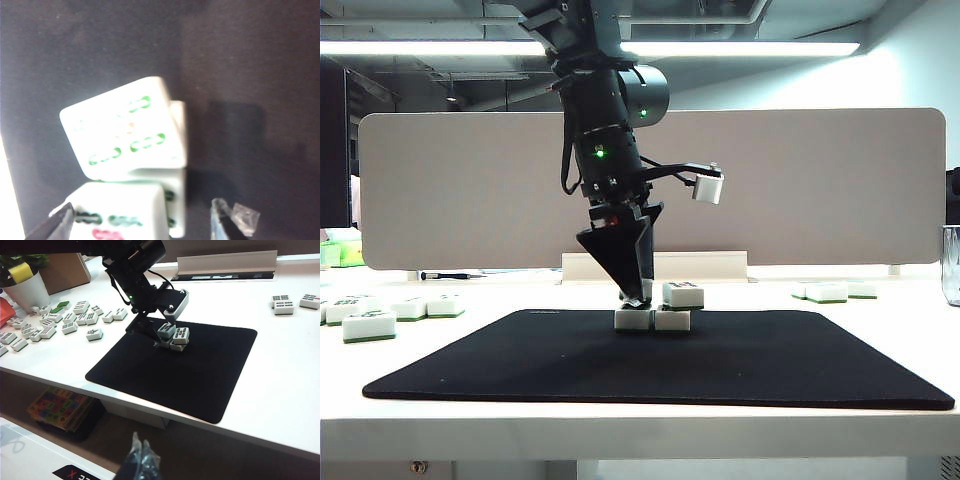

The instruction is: Arrange four mahjong tiles into a neat stack, creating two layers of paired tiles.

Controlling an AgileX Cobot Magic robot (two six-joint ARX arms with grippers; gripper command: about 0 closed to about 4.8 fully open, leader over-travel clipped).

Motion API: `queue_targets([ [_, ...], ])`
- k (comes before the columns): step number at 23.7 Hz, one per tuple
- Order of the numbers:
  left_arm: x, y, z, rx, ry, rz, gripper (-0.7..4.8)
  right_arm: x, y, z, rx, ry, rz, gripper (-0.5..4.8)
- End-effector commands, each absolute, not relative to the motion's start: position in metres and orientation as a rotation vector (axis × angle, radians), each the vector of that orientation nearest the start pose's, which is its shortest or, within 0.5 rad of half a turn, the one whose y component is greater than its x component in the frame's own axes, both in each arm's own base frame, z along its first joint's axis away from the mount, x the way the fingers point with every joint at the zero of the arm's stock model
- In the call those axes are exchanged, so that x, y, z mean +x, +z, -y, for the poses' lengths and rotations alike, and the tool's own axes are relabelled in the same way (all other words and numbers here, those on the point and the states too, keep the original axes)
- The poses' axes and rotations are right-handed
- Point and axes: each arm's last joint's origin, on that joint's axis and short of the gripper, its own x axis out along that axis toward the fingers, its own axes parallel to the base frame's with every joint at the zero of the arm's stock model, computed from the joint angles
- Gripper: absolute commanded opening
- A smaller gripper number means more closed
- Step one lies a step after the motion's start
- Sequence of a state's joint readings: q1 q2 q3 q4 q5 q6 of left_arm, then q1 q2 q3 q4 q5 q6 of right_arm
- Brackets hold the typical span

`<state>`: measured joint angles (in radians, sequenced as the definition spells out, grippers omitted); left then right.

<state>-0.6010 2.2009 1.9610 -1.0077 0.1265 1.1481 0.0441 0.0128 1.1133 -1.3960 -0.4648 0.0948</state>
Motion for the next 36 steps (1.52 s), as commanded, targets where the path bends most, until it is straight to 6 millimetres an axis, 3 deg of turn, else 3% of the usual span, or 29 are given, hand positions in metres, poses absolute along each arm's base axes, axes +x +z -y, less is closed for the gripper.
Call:
queue_targets([
  [1,0.376,0.225,0.263,1.242,-1.295,-0.762,3.37,-0.1,0.325,-0.009,0.147,0.495,-0.287,-0.01],
  [15,0.37,0.259,0.26,1.175,-1.169,-0.717,3.36,-0.1,0.325,-0.009,0.146,0.495,-0.286,-0.01],
  [19,0.372,0.266,0.283,0.979,-1.037,-0.63,3.35,-0.1,0.325,-0.009,0.146,0.495,-0.287,-0.01],
  [21,0.372,0.264,0.3,0.912,-1.01,-0.569,3.35,-0.099,0.325,-0.009,0.147,0.495,-0.29,-0.01],
  [25,0.371,0.241,0.32,0.968,-0.979,-0.574,3.35,-0.099,0.325,-0.009,0.148,0.495,-0.291,-0.01],
  [31,0.37,0.218,0.328,1.077,-0.889,-0.637,3.35,-0.099,0.325,-0.009,0.148,0.498,-0.291,-0.01],
  [36,0.369,0.216,0.325,1.124,-0.835,-0.679,3.35,-0.099,0.325,-0.009,0.148,0.498,-0.291,-0.01],
])
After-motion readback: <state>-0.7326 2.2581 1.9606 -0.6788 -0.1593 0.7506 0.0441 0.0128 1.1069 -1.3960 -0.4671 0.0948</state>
